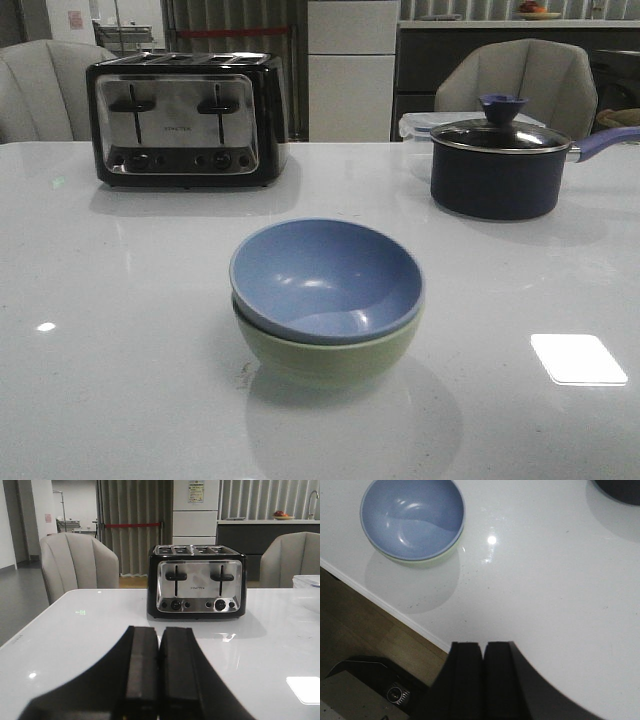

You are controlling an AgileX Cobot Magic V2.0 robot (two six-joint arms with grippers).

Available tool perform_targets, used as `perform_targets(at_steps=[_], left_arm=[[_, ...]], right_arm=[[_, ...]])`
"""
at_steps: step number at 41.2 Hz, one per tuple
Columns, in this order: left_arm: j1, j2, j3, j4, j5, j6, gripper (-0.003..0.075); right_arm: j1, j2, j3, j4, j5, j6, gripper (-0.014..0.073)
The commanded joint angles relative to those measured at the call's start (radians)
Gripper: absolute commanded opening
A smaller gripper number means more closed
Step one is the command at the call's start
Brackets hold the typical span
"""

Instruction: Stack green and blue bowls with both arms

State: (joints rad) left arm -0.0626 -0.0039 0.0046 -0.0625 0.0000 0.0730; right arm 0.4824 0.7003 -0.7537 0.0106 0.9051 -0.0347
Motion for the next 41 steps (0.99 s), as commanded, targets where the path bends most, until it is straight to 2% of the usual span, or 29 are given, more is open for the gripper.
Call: perform_targets(at_steps=[1, 35, 41], left_arm=[[-0.014, -0.022, 0.004, 0.000, -0.087, -0.010, 0.0093], [-0.014, -0.022, 0.004, 0.000, -0.087, -0.010, 0.0093], [-0.014, -0.022, 0.004, 0.000, -0.087, -0.010, 0.0093]], right_arm=[[0.000, -0.003, -0.027, -0.011, -0.055, -0.009, 0.0028], [-0.002, -0.009, -0.027, -0.011, -0.055, -0.009, 0.0028], [-0.090, -0.081, 0.016, -0.011, -0.109, -0.009, 0.0028]])
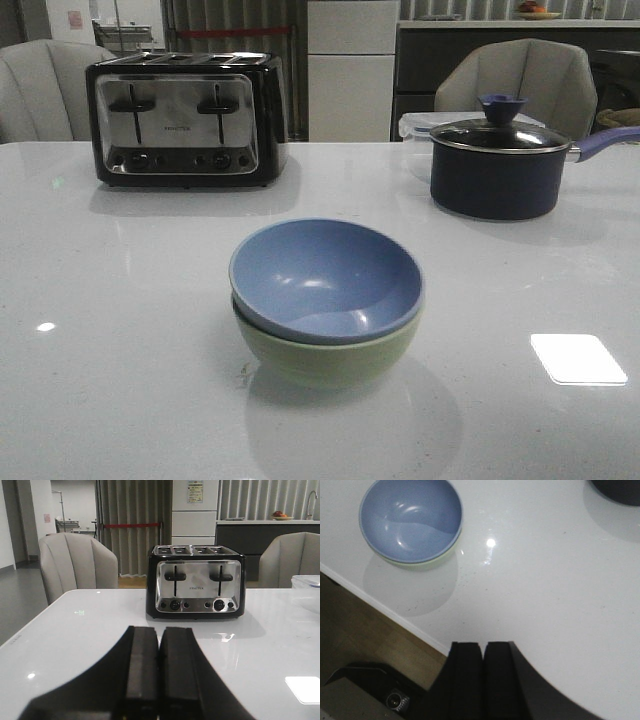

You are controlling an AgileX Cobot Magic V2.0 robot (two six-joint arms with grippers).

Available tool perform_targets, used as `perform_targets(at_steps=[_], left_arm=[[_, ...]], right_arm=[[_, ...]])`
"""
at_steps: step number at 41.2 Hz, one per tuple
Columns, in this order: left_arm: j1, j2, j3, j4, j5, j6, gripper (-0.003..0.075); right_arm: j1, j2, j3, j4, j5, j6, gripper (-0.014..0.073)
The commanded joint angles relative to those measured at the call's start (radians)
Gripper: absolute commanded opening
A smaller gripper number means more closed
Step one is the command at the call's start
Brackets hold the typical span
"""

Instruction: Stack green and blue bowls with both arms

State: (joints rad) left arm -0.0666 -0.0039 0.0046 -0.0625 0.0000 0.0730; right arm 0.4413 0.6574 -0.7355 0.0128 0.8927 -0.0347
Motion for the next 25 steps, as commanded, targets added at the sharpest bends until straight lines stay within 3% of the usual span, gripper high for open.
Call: perform_targets(at_steps=[1, 13, 25], left_arm=[[-0.010, -0.022, 0.004, 0.000, -0.087, -0.010, 0.0093], [-0.010, -0.022, 0.004, 0.000, -0.087, -0.010, 0.0093], [-0.010, -0.022, 0.004, 0.000, -0.087, -0.010, 0.0093]], right_arm=[[-0.079, -0.061, 0.013, -0.013, -0.121, -0.009, 0.0028], [-0.364, -0.398, 0.397, -0.013, -0.639, -0.009, 0.0028], [-0.440, -0.651, 0.701, 0.000, -0.853, -0.009, 0.0028]])
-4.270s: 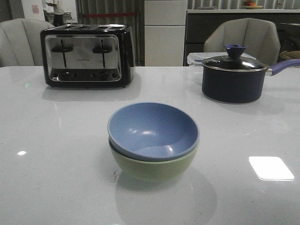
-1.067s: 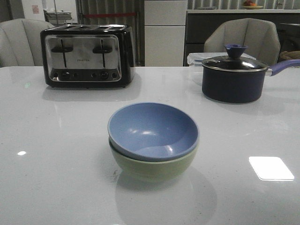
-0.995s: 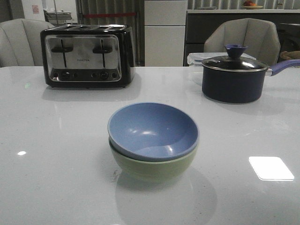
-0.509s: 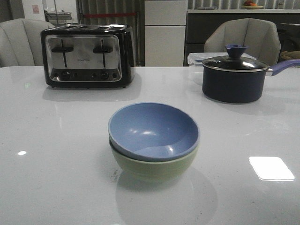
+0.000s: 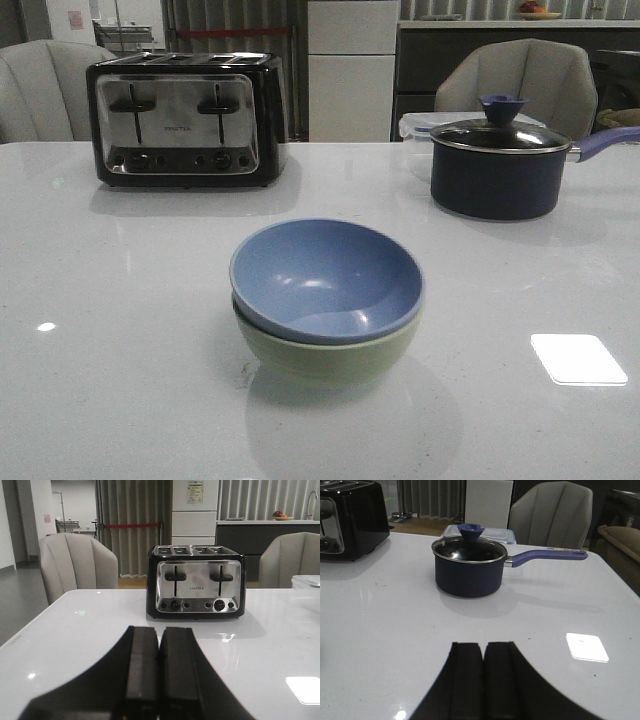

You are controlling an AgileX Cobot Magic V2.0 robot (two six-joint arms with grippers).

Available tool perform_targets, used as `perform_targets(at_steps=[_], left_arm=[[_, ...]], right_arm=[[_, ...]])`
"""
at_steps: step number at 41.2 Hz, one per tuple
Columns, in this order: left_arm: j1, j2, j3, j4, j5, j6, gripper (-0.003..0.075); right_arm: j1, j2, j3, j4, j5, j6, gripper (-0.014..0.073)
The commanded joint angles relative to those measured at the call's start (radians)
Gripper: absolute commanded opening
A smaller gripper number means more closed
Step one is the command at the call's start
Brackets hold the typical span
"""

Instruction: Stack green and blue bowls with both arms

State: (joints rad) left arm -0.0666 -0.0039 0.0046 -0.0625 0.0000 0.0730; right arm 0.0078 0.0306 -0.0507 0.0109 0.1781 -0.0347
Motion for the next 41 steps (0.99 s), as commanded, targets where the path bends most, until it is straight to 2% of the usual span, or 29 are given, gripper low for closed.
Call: perform_targets(at_steps=[1, 5, 41], left_arm=[[-0.010, -0.022, 0.004, 0.000, -0.087, -0.010, 0.0093], [-0.010, -0.022, 0.004, 0.000, -0.087, -0.010, 0.0093], [-0.010, -0.020, 0.004, 0.000, -0.087, -0.010, 0.0093]], right_arm=[[-0.007, -0.034, 0.034, 0.001, -0.150, -0.009, 0.0028], [-0.008, -0.062, 0.077, 0.001, -0.178, -0.009, 0.0028], [-0.008, -0.061, 0.075, 0.005, -0.172, -0.009, 0.0028]])
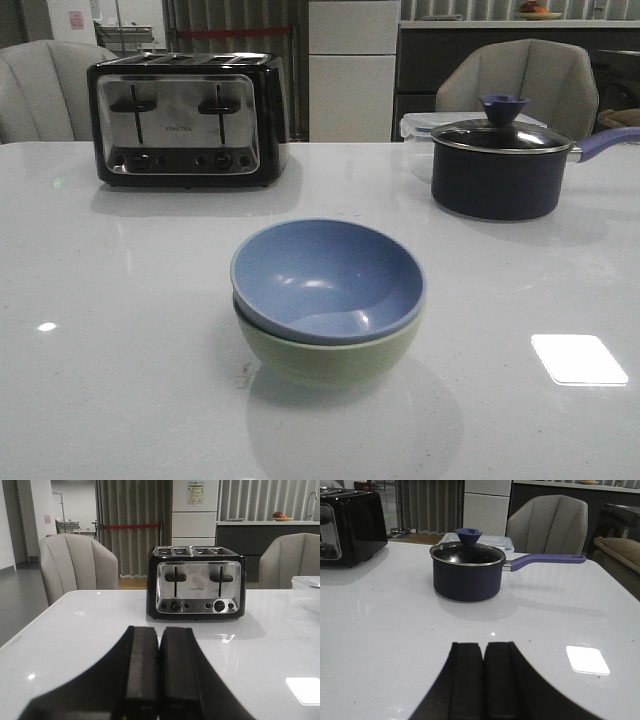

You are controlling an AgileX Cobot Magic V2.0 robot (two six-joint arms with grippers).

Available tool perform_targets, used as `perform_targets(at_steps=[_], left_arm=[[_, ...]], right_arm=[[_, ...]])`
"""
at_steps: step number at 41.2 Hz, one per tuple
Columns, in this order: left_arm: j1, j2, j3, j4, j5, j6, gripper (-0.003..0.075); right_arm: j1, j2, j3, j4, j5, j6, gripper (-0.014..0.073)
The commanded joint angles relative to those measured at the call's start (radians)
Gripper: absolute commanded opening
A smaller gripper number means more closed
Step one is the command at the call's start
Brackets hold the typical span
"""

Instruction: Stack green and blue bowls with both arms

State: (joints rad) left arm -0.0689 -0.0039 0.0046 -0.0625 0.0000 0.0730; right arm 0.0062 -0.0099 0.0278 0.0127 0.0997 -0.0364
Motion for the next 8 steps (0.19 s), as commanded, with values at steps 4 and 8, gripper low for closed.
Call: perform_targets(at_steps=[4, 8], left_arm=[[-0.007, -0.020, 0.004, 0.000, -0.087, -0.010, 0.0093], [-0.007, -0.020, 0.004, 0.000, -0.087, -0.010, 0.0093]], right_arm=[[-0.007, -0.020, -0.003, 0.003, -0.094, -0.008, 0.0028], [-0.007, -0.020, -0.003, 0.003, -0.094, -0.008, 0.0028]])
